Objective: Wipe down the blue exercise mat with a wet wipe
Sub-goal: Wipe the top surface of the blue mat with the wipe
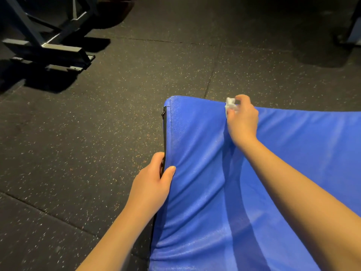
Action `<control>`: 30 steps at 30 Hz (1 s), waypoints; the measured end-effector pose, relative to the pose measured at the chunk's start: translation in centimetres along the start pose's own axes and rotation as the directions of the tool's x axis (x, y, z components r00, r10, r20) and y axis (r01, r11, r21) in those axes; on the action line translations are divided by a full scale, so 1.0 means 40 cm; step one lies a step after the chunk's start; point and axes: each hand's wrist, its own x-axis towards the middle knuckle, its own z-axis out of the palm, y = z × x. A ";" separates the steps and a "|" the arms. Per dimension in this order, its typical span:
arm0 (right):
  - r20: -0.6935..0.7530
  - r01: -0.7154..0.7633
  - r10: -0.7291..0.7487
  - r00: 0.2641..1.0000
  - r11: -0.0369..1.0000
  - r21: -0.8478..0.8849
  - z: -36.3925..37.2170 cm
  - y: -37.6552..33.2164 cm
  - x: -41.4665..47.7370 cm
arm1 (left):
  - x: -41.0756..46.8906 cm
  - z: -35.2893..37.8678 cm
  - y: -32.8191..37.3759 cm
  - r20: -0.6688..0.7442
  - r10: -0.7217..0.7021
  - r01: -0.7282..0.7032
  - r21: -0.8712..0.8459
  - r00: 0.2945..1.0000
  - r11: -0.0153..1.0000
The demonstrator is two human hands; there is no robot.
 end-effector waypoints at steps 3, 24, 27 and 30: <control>0.028 0.136 -0.137 0.990 0.990 0.027 0.025 -0.032 -0.050 | -0.006 -0.001 -0.006 -0.008 -0.033 0.033 -0.004 0.999 0.999; 0.141 0.134 -0.125 0.982 0.989 -0.056 0.052 0.056 -0.067 | 0.081 0.015 0.063 0.164 -0.098 -0.007 0.545 0.982 0.839; 0.267 0.357 -0.356 0.896 0.933 0.043 0.063 0.060 -0.112 | 0.088 0.014 0.055 0.197 -0.131 0.003 0.544 0.972 0.839; 0.247 0.303 -0.285 0.926 0.952 -0.036 0.043 0.086 -0.046 | 0.090 0.016 0.054 0.198 -0.111 -0.019 0.561 0.974 0.828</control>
